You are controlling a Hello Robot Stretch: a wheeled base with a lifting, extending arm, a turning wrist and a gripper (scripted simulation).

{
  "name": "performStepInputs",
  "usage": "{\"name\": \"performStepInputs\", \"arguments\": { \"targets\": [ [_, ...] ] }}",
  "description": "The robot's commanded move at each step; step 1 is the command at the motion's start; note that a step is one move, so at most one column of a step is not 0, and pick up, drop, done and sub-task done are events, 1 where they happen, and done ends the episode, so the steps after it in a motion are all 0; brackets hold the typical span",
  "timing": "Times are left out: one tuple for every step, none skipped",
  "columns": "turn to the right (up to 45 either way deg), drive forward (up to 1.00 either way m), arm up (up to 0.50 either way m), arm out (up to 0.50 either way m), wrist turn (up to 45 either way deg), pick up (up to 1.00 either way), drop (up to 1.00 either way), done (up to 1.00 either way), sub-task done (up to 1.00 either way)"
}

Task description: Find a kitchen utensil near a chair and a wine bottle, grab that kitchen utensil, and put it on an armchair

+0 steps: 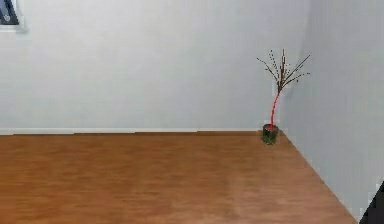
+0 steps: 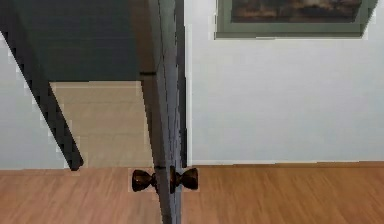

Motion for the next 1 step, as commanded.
{"name": "performStepInputs", "arguments": {
  "targets": [
    [0.0, 0.20, 0.00, 0.00, 0.0, 0.00, 0.00, 0.00, 0.00]
  ]
}}
